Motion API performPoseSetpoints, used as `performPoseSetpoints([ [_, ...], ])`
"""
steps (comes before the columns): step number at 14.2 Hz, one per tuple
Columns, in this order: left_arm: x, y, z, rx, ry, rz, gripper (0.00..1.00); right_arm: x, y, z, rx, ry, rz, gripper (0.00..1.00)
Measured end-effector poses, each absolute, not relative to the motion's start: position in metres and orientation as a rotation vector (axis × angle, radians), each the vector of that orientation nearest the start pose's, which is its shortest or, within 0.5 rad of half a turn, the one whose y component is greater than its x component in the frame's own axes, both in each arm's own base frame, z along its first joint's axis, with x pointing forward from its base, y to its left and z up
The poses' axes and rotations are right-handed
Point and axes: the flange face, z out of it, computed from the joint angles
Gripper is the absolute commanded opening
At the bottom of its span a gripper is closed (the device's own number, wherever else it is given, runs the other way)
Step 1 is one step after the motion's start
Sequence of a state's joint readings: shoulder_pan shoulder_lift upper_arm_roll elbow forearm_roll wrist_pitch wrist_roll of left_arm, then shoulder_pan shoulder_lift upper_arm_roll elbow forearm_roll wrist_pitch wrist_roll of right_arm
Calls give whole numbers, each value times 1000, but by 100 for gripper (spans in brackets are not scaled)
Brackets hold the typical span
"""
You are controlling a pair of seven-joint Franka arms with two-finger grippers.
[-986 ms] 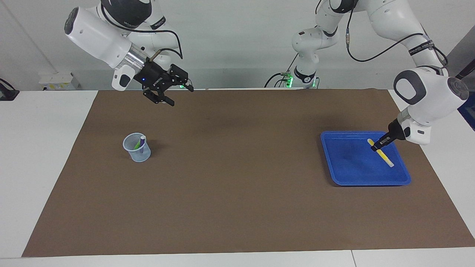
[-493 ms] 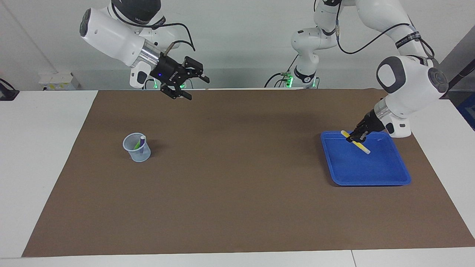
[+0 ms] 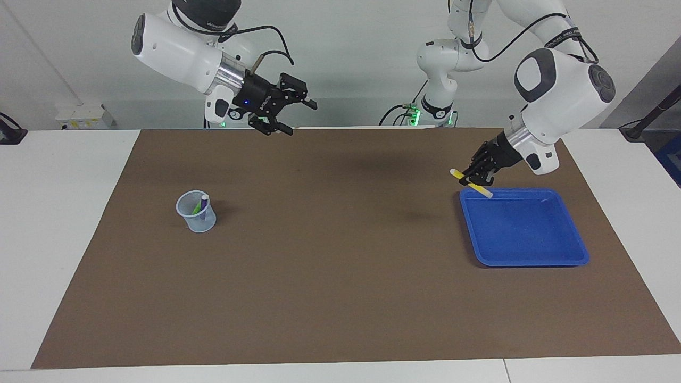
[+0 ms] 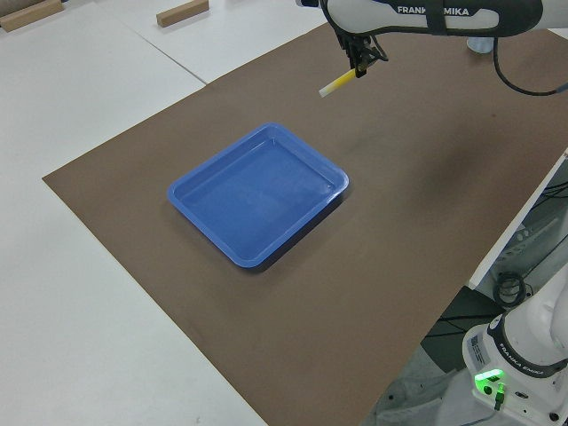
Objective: Transfer and insert pens with both arms
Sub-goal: 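Bring the yellow pen toward the right gripper with the left gripper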
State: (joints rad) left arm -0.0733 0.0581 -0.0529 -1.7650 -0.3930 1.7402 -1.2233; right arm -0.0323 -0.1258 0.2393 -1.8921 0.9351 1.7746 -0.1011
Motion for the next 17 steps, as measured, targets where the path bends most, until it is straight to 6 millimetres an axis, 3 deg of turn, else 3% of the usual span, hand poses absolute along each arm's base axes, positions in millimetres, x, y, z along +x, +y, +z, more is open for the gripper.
performPoseSetpoints([
  [4, 541, -166, 556, -2637, -2098, 557, 0, 504, 198, 591, -2220, -102, 33, 100],
  [9, 526, -246, 571, -2461, -2394, 552, 0, 500, 225, 592, -2211, -105, 11, 95],
  [11, 516, -270, 573, -2432, -2425, 565, 0, 496, 235, 591, -2212, -114, 15, 88],
  [17, 478, -326, 584, -2437, -2386, 611, 0, 501, 253, 575, -2214, -84, 22, 87],
])
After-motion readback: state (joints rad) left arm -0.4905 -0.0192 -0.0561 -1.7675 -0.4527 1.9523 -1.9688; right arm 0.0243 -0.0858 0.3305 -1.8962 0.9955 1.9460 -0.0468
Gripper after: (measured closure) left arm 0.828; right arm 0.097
